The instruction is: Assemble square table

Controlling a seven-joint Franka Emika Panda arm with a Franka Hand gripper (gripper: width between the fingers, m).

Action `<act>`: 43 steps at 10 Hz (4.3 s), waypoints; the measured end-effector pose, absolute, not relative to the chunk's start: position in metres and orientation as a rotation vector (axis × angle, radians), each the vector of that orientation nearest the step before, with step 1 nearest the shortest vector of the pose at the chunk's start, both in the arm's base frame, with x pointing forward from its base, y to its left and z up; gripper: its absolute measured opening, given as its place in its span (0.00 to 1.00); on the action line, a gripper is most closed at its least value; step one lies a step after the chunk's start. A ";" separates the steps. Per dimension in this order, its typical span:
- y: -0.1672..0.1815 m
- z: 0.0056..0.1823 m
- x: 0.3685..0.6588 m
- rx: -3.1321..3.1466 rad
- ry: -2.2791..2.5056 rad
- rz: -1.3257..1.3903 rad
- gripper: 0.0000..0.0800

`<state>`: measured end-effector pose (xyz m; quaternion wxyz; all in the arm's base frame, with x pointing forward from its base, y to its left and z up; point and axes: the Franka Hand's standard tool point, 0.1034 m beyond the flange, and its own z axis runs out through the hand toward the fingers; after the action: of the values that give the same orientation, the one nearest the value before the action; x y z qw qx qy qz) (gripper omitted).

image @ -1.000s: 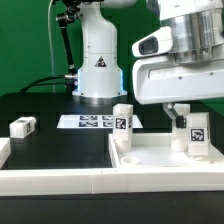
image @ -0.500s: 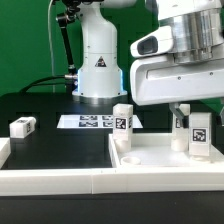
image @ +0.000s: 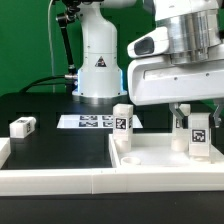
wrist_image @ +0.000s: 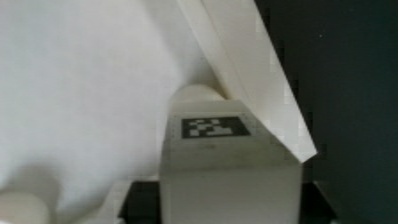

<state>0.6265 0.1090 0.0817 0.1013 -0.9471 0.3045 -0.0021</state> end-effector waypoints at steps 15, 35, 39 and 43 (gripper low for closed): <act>0.114 0.081 0.626 -1.798 2.337 0.202 0.37; 0.119 0.080 0.617 -2.979 0.613 0.075 0.81; 0.111 0.083 0.620 -3.016 0.385 0.062 0.70; 0.111 0.083 0.620 -3.007 0.448 0.065 0.36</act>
Offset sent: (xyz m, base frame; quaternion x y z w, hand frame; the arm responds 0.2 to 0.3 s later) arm -0.0016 -0.0002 -0.0023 0.0094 -0.0142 0.2877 0.9576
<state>0.6204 0.1112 0.0827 0.0505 -0.9876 0.1472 0.0212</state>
